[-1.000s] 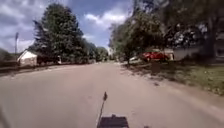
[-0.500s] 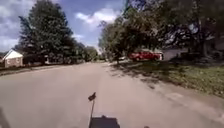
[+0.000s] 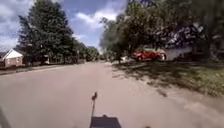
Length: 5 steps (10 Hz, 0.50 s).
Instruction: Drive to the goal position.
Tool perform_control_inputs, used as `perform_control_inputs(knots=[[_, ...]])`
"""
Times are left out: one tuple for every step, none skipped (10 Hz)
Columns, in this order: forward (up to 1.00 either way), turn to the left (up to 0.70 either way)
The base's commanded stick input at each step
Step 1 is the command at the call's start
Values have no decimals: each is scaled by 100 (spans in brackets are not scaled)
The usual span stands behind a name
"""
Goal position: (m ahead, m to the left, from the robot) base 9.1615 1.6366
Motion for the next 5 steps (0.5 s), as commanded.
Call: perform_control_inputs(knots=[[100,0],[100,0],[100,0],[100,0],[100,0]])
